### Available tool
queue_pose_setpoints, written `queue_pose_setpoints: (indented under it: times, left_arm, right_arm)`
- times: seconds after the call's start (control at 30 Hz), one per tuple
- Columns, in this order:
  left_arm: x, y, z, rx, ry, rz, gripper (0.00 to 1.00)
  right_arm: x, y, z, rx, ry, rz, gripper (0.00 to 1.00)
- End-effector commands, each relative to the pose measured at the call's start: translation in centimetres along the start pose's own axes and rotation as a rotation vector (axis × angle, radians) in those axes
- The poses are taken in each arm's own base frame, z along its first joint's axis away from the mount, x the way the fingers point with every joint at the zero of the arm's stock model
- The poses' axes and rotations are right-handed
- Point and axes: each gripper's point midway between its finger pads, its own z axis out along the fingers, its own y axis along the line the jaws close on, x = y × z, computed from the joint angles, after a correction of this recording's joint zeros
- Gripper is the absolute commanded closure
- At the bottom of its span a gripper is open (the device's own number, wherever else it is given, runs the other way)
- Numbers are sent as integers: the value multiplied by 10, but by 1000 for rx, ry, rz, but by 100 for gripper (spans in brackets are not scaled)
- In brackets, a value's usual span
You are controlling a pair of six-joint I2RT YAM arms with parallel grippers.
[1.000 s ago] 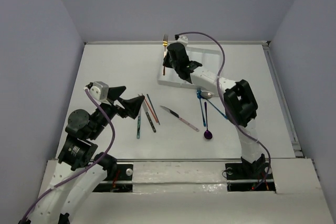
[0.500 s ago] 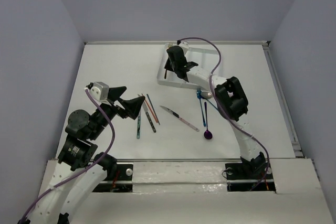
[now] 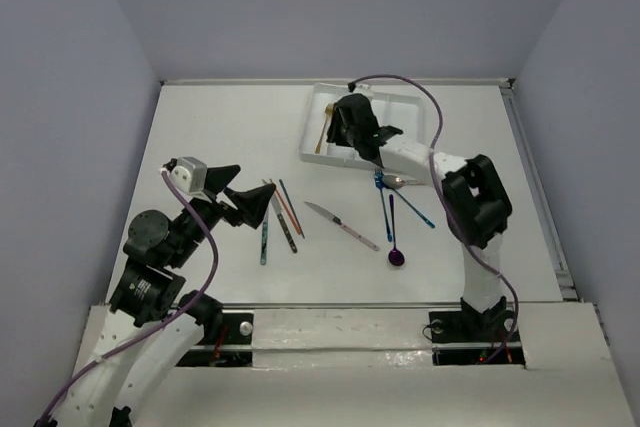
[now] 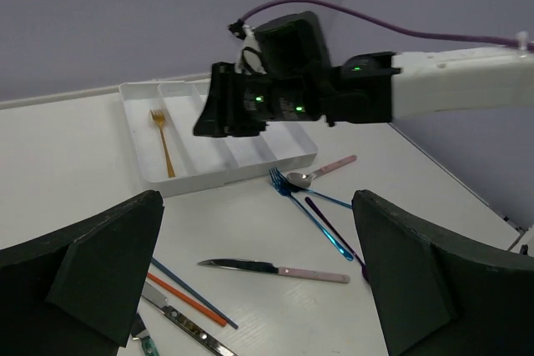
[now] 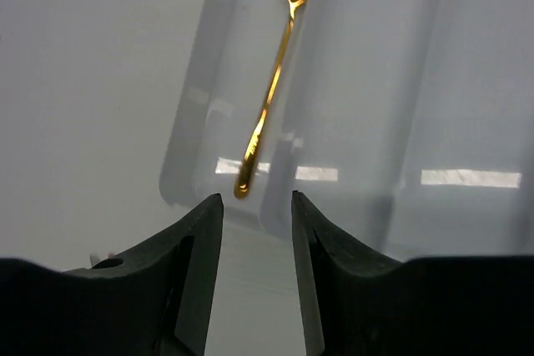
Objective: Sort the eating utensils into containers
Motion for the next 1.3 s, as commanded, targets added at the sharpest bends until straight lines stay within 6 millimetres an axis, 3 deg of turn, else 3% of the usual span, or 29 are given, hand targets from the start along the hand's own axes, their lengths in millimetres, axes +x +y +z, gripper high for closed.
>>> queue_pose_setpoints:
  times: [0.0,0.03,0.07,0.1,0.13,0.17,0.2,0.23,0.37,0.47,0.57,0.73,0.87,1.1,1.27]
  left_arm:
    - [-16,-9,-5,35,-57,21,1]
    - [-18,-11,-7,41,-66,21,1]
    - [-18,-13,-7,52,-65,20,1]
    - [-18,-14,-8,54,-66,22,1]
    - [-19,-16,-8,64,-69,21,1]
    - [-19,-17,-9,66,-70,23,1]
    - [-20,-17,-9,67,-73,22,1]
    - [-19,-19,-10,75,-69,21,1]
    - [-21,-21,-13,82,-80,22,1]
    - [-24,-24,-16,89,-92,22,1]
    - [-24,-26,-17,97,-94,21,1]
    - [-26,-28,-20,107,-102,21,1]
    - [-26,-30,-22,111,-105,19,1]
    - [-24,-31,-20,121,-97,21,1]
    - [-25,-30,-20,117,-98,24,1]
  right_arm:
    - [-23,-49,-85,34,-47,-34,59]
    - [-10,-64,-96,42,-16,-29,64]
    - [32,-104,-108,116,80,-17,65]
    - [43,-117,-120,136,104,-9,65]
    - [35,-123,-142,132,79,9,65]
    - [62,-146,-155,187,145,10,64]
    - [56,-148,-169,191,122,19,64]
    - [67,-162,-180,233,166,10,64]
    - [87,-203,-200,317,269,11,61]
    - [102,-210,-202,310,352,-15,56]
    - [105,-216,-198,306,389,-45,47]
    - [104,-211,-179,237,431,-98,41]
    - [105,-207,-163,188,455,-157,41]
    - [112,-223,-149,242,493,-230,40]
    - [122,-208,-141,150,547,-217,47]
